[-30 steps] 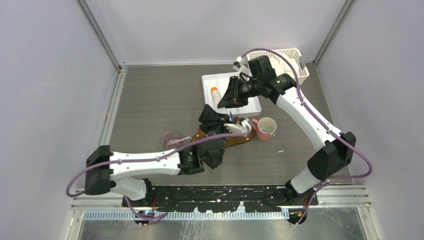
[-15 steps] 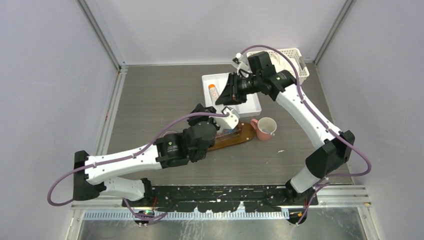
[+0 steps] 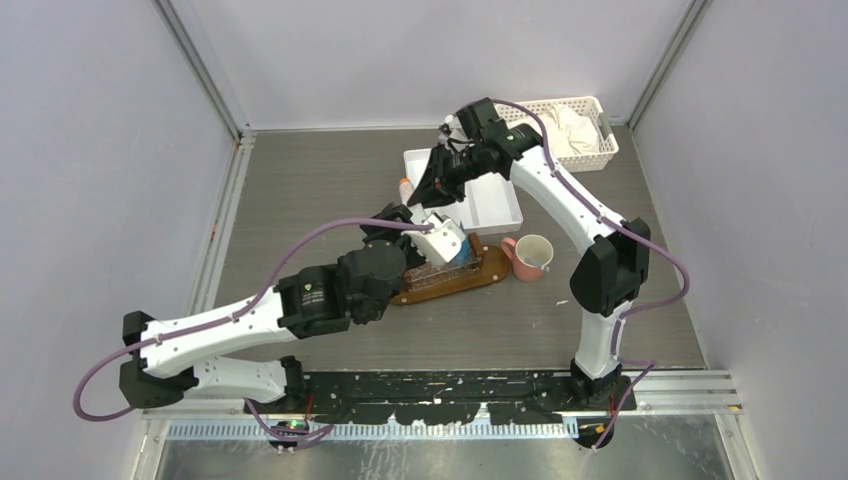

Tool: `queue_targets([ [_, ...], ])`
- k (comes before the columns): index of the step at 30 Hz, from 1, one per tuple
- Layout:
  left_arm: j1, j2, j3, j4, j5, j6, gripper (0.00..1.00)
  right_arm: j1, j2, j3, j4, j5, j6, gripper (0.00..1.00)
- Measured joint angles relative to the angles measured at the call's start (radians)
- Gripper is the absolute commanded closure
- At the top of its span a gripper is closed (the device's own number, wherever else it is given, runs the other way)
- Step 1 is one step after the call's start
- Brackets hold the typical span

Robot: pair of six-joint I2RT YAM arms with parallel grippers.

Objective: Prepare toiletry sets of a toothbrush and toothpaste on the tray

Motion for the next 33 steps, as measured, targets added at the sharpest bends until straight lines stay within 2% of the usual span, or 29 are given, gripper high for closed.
queue_targets([
  [6, 0.000, 0.002, 0.005, -0.049, 0.050, -0.019, 0.39, 0.012, 0.019, 0.067, -0.025, -0.037, 0.063, 0.99],
  [15, 0.000, 0.003, 0.006, -0.119, 0.107, -0.036, 0.39, 0.018, 0.019, 0.106, -0.101, -0.059, 0.077, 0.99],
  [25, 0.053, 0.064, 0.006, -0.119, 0.135, -0.046, 0.56, 0.053, 0.001, 0.076, -0.139, -0.059, 0.054, 0.99],
  [33, 0.093, 0.115, 0.010, -0.124, 0.172, -0.047, 0.87, 0.064, -0.020, 0.052, -0.153, -0.052, 0.026, 0.99],
])
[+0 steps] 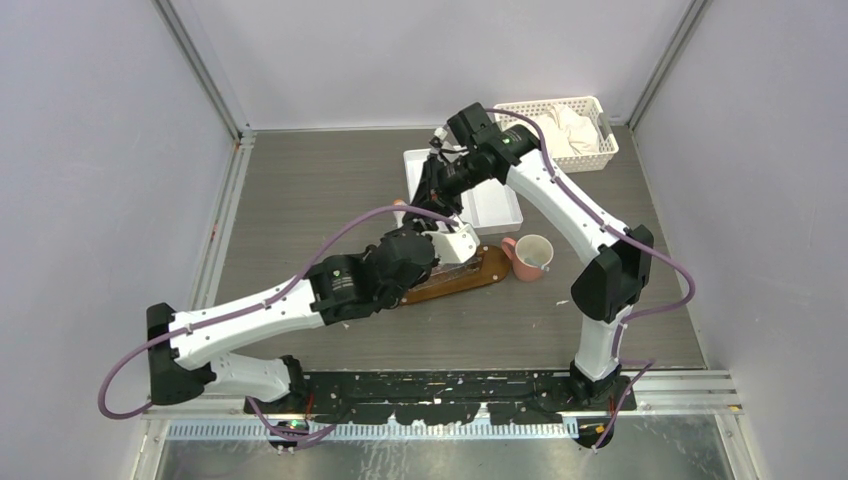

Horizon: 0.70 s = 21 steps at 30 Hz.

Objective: Prepare toiletry sets of a toothbrush and toothpaste on the tray

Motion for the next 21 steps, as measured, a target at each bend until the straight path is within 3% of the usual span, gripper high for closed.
queue_targets([
  [3, 0.002, 0.009, 0.010, -0.010, 0.005, 0.000, 0.99, 0.000, 0.000, -0.007, -0.006, 0.000, -0.003, 0.99],
  [9, 0.002, 0.010, 0.014, -0.033, 0.013, -0.005, 0.99, 0.000, -0.010, -0.040, 0.010, -0.005, 0.001, 0.97],
  [16, 0.008, 0.016, 0.026, -0.056, 0.015, -0.012, 0.99, 0.000, -0.013, -0.069, 0.053, -0.032, 0.010, 0.62],
  [21, 0.029, 0.032, 0.047, -0.048, 0.010, -0.023, 0.99, -0.002, -0.014, -0.084, 0.097, -0.036, 0.011, 0.46],
])
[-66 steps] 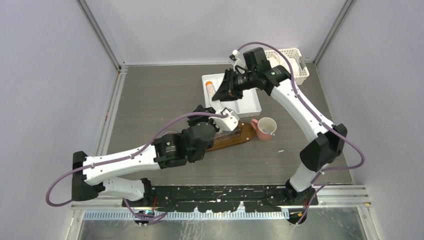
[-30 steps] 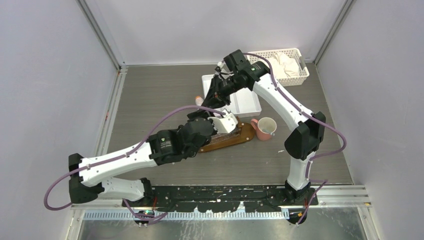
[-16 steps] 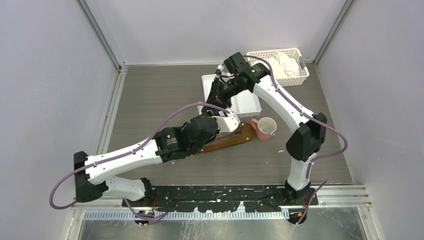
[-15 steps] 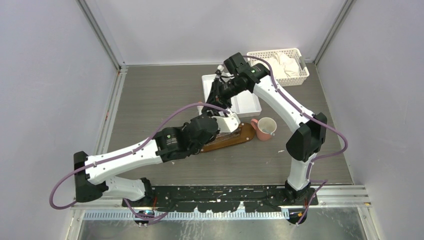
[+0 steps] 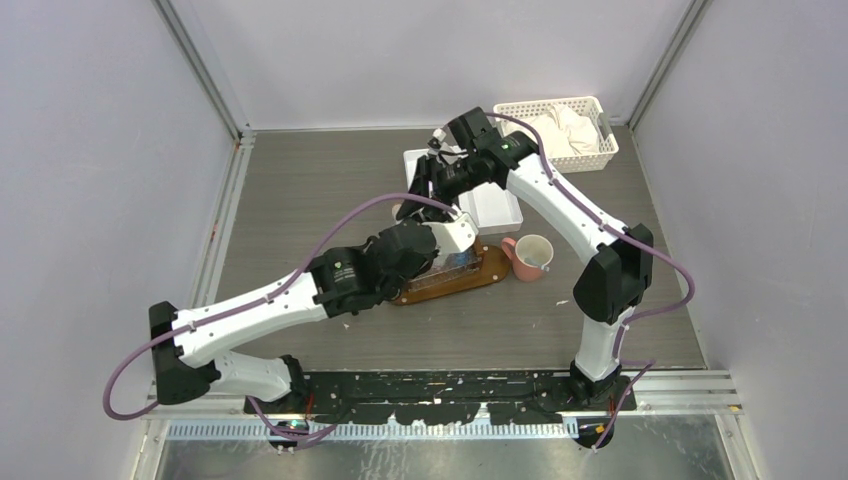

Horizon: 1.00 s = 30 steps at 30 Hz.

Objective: Prepare toiletry sets of a toothbrush and toothpaste on the tray

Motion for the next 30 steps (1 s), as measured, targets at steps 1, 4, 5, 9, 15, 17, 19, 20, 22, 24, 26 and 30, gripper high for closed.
queue_targets([
  [1, 0.006, 0.001, 0.003, 0.004, -0.002, 0.001, 0.99, 0.000, 0.000, -0.003, 0.012, 0.000, 0.001, 0.44],
  [4, 0.023, 0.002, 0.007, 0.024, -0.001, 0.000, 0.99, -0.001, 0.000, -0.014, 0.051, -0.003, 0.010, 0.43],
  [5, 0.030, 0.002, 0.010, 0.029, 0.002, 0.000, 0.99, -0.003, 0.000, -0.019, 0.064, -0.003, 0.016, 0.40],
  [9, 0.065, 0.008, 0.026, 0.031, 0.018, -0.002, 0.99, -0.014, -0.003, -0.031, 0.119, 0.002, 0.038, 0.24],
  [15, 0.101, 0.039, 0.147, -0.032, 0.061, -0.056, 0.99, -0.078, -0.081, -0.106, 0.201, 0.065, 0.057, 0.08],
  [17, 0.106, 0.043, 0.203, -0.073, 0.086, -0.091, 0.99, -0.113, -0.142, -0.150, 0.233, 0.127, 0.052, 0.08],
  [19, 0.114, 0.049, 0.280, -0.134, 0.107, -0.138, 0.99, -0.150, -0.211, -0.190, 0.246, 0.209, 0.033, 0.08],
  [20, 0.119, 0.054, 0.318, -0.162, 0.120, -0.164, 0.99, -0.165, -0.251, -0.206, 0.243, 0.264, 0.014, 0.08],
  [22, 0.131, 0.074, 0.418, -0.238, 0.156, -0.225, 0.99, -0.190, -0.333, -0.223, 0.232, 0.389, -0.036, 0.07],
  [24, 0.142, 0.109, 0.513, -0.315, 0.194, -0.283, 0.99, -0.193, -0.411, -0.238, 0.225, 0.489, -0.086, 0.07],
  [26, 0.152, 0.163, 0.623, -0.402, 0.246, -0.346, 0.99, -0.187, -0.498, -0.258, 0.214, 0.576, -0.138, 0.07],
  [30, 0.165, 0.267, 0.759, -0.540, 0.352, -0.450, 0.99, -0.181, -0.636, -0.303, 0.191, 0.710, -0.217, 0.05],
])
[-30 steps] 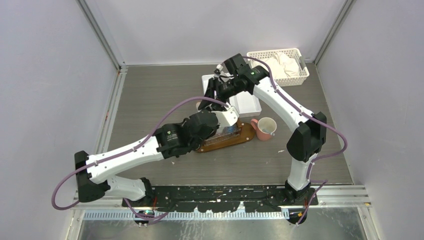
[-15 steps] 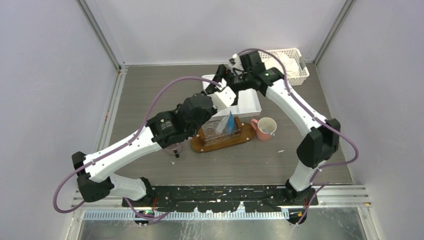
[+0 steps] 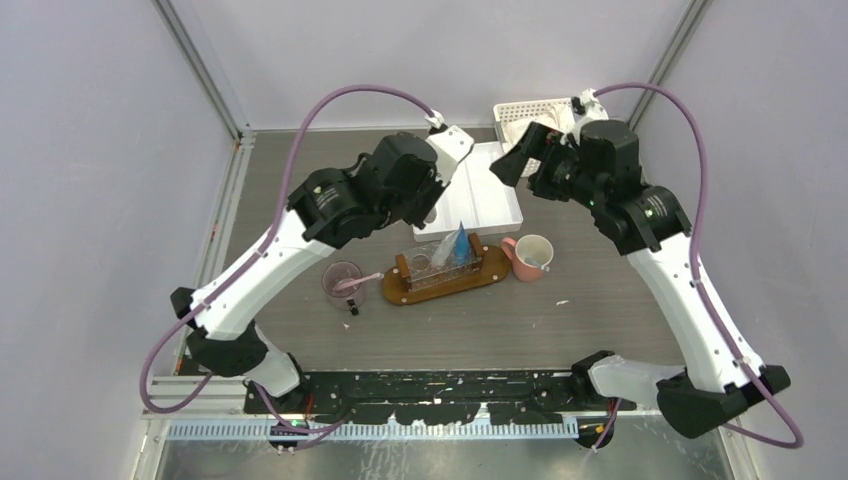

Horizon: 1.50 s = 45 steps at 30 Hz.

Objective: Prepare toiletry sets of a toothbrush and toothpaste on the tray

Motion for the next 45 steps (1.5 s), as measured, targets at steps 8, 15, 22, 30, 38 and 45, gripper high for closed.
queue_targets([
  [8, 0.003, 0.050, -0.084, -0.111, 0.092, -0.135, 0.99, 0.000, -0.126, -0.219, -0.018, 0.105, -0.075, 0.03],
  [15, 0.003, -0.053, -0.317, -0.059, 0.112, -0.192, 0.99, 0.000, -0.132, -0.296, -0.052, 0.112, -0.096, 0.03],
  [22, 0.003, -0.108, -0.435, 0.072, 0.111, -0.205, 0.99, 0.000, -0.166, -0.316, -0.051, 0.112, -0.102, 0.03],
  [30, 0.008, -0.113, -0.508, 0.183, 0.071, -0.197, 0.99, 0.000, -0.167, -0.324, -0.051, 0.112, -0.117, 0.03],
  [38, 0.050, -0.111, -0.539, 0.241, 0.053, -0.179, 0.99, -0.002, -0.167, -0.347, -0.051, 0.111, -0.129, 0.03],
  [45, 0.079, -0.097, -0.584, 0.284, 0.065, -0.179, 0.99, -0.004, -0.167, -0.365, -0.040, 0.105, -0.132, 0.03],
])
